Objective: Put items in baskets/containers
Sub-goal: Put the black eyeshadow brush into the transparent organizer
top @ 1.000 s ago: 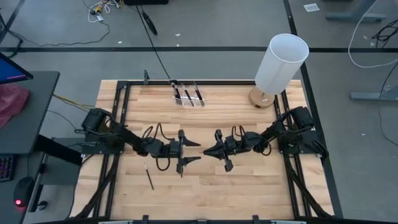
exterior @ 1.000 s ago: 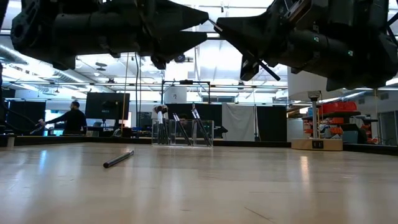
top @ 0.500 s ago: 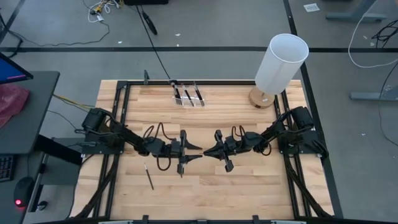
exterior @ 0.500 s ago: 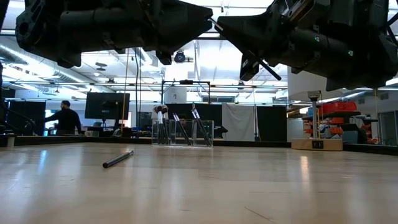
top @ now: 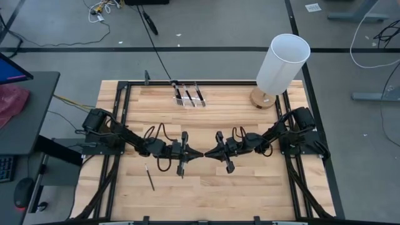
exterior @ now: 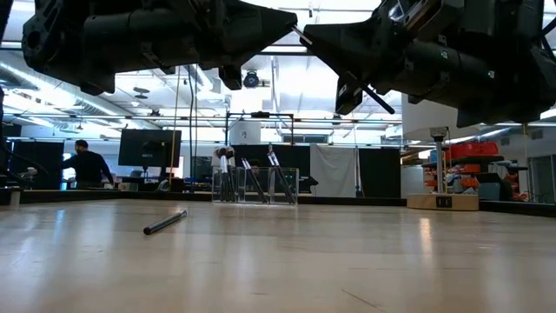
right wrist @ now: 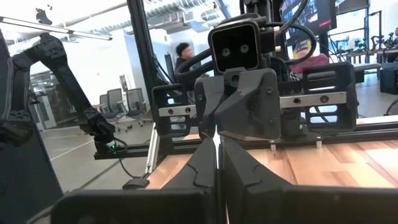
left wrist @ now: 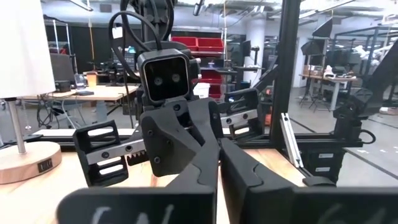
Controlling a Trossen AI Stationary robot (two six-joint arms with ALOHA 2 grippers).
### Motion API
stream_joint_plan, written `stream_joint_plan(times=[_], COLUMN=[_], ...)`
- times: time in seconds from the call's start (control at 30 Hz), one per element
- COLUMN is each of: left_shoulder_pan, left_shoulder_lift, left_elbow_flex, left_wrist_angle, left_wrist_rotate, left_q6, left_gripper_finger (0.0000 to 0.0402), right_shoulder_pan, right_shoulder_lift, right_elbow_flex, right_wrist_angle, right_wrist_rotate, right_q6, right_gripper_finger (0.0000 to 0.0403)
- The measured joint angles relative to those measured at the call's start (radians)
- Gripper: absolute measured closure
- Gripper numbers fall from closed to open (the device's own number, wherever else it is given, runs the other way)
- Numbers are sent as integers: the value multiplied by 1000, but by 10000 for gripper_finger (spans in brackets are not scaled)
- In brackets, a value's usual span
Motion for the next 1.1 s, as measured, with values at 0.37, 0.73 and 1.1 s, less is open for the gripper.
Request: stream_joint_plan(times=[0.37,0.73,1.1], left_shoulder_pan=[0,0,251], left_shoulder_lift=[0,-181,-606], left_elbow_flex=[0,0,-1], left_wrist_angle=[-18,-424,-923], left_wrist_rotate=[0,-101,-168], left_q6=[-8,-56,-145], left_gripper_finger=[400,401,402], right_shoulder_pan=[-3,-36,-40], right_shoulder_lift=[-2,-132,-296], right_elbow_flex=[0,-131,-317], right_wrist_angle=[-90,-250,-331], right_wrist_rotate=[5,38,353], right_q6=[25,92,136], right_gripper_finger=[351,238,243])
